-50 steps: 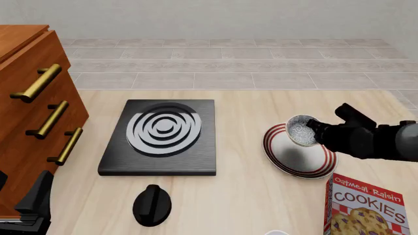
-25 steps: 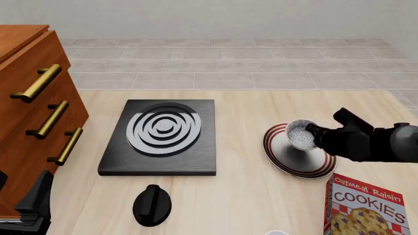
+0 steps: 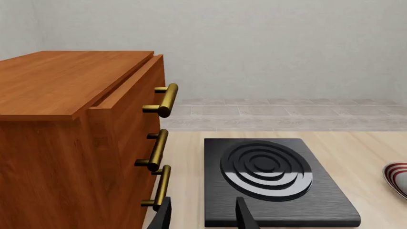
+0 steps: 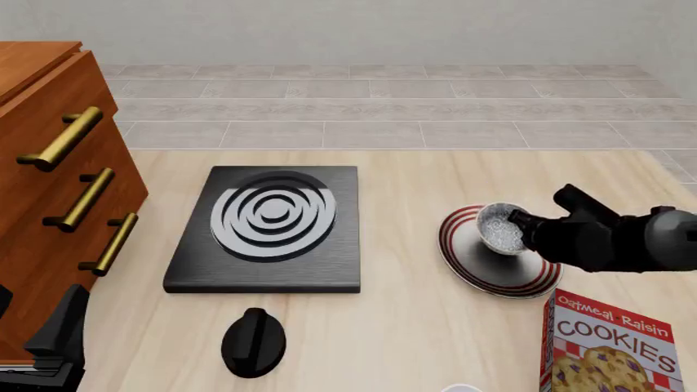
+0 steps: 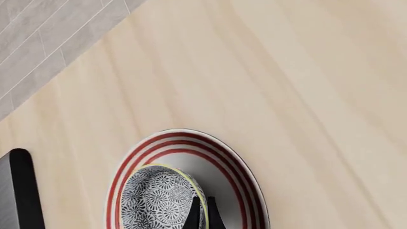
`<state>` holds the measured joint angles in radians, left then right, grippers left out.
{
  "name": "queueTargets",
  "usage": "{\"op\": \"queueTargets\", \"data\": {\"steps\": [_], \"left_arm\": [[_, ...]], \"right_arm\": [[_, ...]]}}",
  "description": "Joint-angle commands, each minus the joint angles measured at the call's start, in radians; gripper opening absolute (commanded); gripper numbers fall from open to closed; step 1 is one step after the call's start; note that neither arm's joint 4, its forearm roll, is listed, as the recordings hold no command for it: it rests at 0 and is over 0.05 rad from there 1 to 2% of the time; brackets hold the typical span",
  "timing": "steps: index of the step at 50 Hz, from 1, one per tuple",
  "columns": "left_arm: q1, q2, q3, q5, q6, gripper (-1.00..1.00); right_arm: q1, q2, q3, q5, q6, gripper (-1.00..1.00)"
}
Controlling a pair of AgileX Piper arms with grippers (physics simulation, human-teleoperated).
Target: Pick the akita bowl on the cookies box and place it on the plate.
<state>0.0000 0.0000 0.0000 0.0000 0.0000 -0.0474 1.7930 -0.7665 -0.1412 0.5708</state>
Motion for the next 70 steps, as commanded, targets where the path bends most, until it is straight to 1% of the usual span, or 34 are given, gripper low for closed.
{"op": "queueTargets", "data": {"steps": [1,16,19,23,24,27,28,29,30,36,46,50,51,52,53,54,56,57,58,63,65,66,67,69,70], "left_arm": [[0.0,0.0,0.0,0.0,0.0,1.0],[0.0,0.0,0.0,0.0,0.0,1.0],[0.0,0.0,0.0,0.0,0.0,1.0],[0.0,0.0,0.0,0.0,0.0,1.0],[0.0,0.0,0.0,0.0,0.0,1.0],[0.0,0.0,0.0,0.0,0.0,1.0],[0.0,0.0,0.0,0.0,0.0,1.0],[0.0,0.0,0.0,0.0,0.0,1.0],[0.0,0.0,0.0,0.0,0.0,1.0],[0.0,0.0,0.0,0.0,0.0,1.0],[0.0,0.0,0.0,0.0,0.0,1.0],[0.0,0.0,0.0,0.0,0.0,1.0],[0.0,0.0,0.0,0.0,0.0,1.0],[0.0,0.0,0.0,0.0,0.0,1.0],[0.0,0.0,0.0,0.0,0.0,1.0],[0.0,0.0,0.0,0.0,0.0,1.0],[0.0,0.0,0.0,0.0,0.0,1.0],[0.0,0.0,0.0,0.0,0.0,1.0],[0.0,0.0,0.0,0.0,0.0,1.0],[0.0,0.0,0.0,0.0,0.0,1.0],[0.0,0.0,0.0,0.0,0.0,1.0],[0.0,0.0,0.0,0.0,0.0,1.0],[0.0,0.0,0.0,0.0,0.0,1.0],[0.0,0.0,0.0,0.0,0.0,1.0],[0.0,0.0,0.0,0.0,0.0,1.0]], "right_arm": [[0.0,0.008,-0.005,-0.006,0.005,-1.0],[-0.003,0.02,-0.007,-0.009,0.002,-1.0],[-0.007,0.018,-0.01,-0.004,-0.006,-1.0],[-0.001,0.015,-0.009,-0.004,0.001,-1.0],[-0.001,0.015,-0.009,-0.003,0.001,1.0],[0.002,0.011,-0.009,-0.001,0.004,1.0],[-0.003,0.008,-0.013,0.004,-0.005,1.0],[0.004,0.008,-0.008,0.0,0.007,1.0],[0.004,0.008,-0.008,0.0,0.007,1.0],[0.0,-0.008,-0.01,0.012,-0.005,1.0],[-0.004,-0.024,-0.008,0.02,-0.006,1.0],[-0.008,-0.063,-0.008,0.042,-0.012,1.0],[-0.015,-0.088,-0.012,0.058,-0.028,1.0],[-0.015,-0.088,-0.012,0.058,-0.028,1.0],[-0.005,-0.125,-0.003,0.071,-0.02,1.0],[-0.017,-0.139,-0.005,0.082,-0.026,1.0],[-0.006,-0.197,0.007,0.099,-0.028,1.0],[-0.006,-0.197,0.007,0.099,-0.028,1.0],[-0.009,-0.239,0.012,0.125,-0.026,1.0],[-0.009,-0.377,0.037,0.19,-0.039,1.0],[-0.012,-0.401,0.042,0.204,-0.037,1.0],[-0.001,-0.45,0.052,0.221,-0.039,1.0],[-0.011,-0.482,0.052,0.241,-0.05,1.0],[0.002,-0.567,0.061,0.288,-0.051,1.0],[-0.001,-0.603,0.058,0.311,-0.062,1.0]]}}
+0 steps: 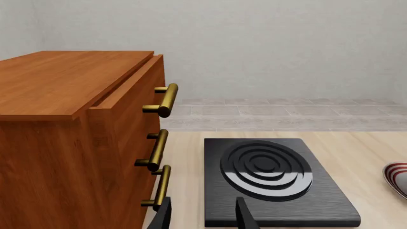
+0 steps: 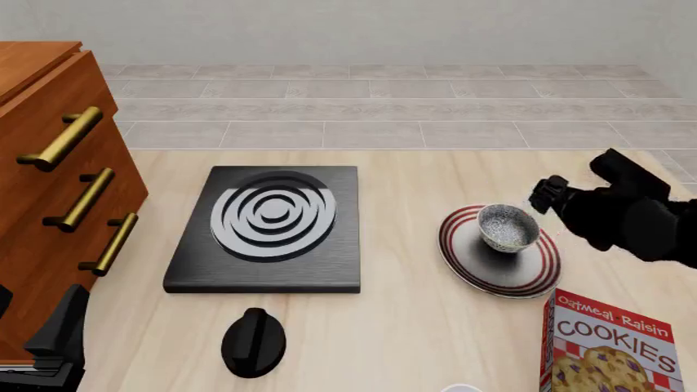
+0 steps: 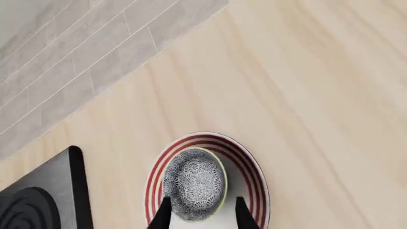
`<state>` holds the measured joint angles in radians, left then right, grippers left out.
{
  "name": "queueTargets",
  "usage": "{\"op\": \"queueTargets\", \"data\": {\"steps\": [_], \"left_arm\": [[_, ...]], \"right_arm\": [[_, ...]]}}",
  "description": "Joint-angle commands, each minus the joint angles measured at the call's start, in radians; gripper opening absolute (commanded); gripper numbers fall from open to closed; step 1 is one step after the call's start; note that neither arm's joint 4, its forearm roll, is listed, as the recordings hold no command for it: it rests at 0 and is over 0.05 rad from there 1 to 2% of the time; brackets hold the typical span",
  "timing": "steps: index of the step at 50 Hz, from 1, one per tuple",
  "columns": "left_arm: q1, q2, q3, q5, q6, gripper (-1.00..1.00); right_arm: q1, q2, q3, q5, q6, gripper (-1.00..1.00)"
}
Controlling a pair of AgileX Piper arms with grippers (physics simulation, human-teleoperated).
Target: Pick the akita bowl on the cookies box and place it on the plate.
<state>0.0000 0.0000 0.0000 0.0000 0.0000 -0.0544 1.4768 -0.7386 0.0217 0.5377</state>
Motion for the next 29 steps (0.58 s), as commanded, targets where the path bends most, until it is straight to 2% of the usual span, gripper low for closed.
{"op": "queueTargets", "data": {"steps": [1,3,8,10,12,14,23,26,28,29], "left_arm": [[0.0,0.0,0.0,0.0,0.0,1.0],[0.0,0.0,0.0,0.0,0.0,1.0],[0.0,0.0,0.0,0.0,0.0,1.0],[0.0,0.0,0.0,0.0,0.0,1.0],[0.0,0.0,0.0,0.0,0.0,1.0],[0.0,0.0,0.0,0.0,0.0,1.0],[0.0,0.0,0.0,0.0,0.0,1.0],[0.0,0.0,0.0,0.0,0.0,1.0],[0.0,0.0,0.0,0.0,0.0,1.0],[0.0,0.0,0.0,0.0,0.0,1.0]], "right_arm": [[0.005,-0.321,0.029,0.171,-0.032,1.0],[0.017,-0.41,0.031,0.225,-0.022,1.0],[0.002,-0.587,-0.006,0.356,-0.062,1.0],[0.013,-0.643,-0.009,0.397,-0.048,1.0],[-0.003,-0.694,-0.025,0.435,-0.064,1.0],[0.002,-0.733,-0.026,0.464,-0.055,1.0],[-0.021,-0.884,-0.06,0.576,-0.078,1.0],[-0.036,-0.932,-0.074,0.61,-0.097,1.0],[-0.047,-0.964,-0.093,0.632,-0.13,1.0],[-0.045,-0.981,-0.093,0.647,-0.119,1.0]]}}
